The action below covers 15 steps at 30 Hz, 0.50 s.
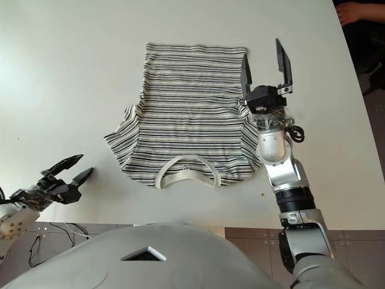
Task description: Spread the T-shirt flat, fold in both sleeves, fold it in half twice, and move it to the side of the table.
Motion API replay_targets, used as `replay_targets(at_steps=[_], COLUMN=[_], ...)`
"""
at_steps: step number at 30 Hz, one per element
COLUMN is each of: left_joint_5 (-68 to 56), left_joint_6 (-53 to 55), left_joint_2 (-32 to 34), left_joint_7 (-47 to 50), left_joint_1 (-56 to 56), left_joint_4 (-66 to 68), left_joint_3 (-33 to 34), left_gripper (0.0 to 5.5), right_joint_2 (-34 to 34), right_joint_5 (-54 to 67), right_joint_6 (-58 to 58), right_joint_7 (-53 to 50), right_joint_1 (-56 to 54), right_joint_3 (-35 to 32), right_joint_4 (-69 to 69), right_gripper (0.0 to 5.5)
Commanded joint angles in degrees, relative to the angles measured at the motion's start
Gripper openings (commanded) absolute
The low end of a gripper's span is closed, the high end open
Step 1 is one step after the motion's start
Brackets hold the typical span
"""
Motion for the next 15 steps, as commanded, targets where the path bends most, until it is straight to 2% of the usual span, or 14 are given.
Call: replay_targets(at_steps=[1, 7, 15], left_joint_5=[4.02, 9.76, 17.45], left_joint_6=[3.17, 7.33, 10.57], left_joint_2=[1.33, 0.59, 0.84], left_joint_7=[-2.58, 0.17, 0.98], left_joint_1=[3.85, -5.72, -15.57], left_joint_4=[-1.53, -0.52, -3.55], left_joint_3=[-0.86, -2.99, -7.99], left_gripper=[2.91, 3.03, 3.03], right_joint_2=[0.11, 3.29, 5.99], right_joint_5=[-0.41, -2.17, -6.13], right_joint_6=[2.68, 3.78, 4.21], right_joint_7=[1.38, 1.81, -0.65], right_joint_1=[4.65, 8.67, 10.86], right_joint_3=[-4.89, -7.37, -10.71], right_joint_4=[-6.61, -11.30, -10.17], right_gripper=[3.08, 3.08, 3.08])
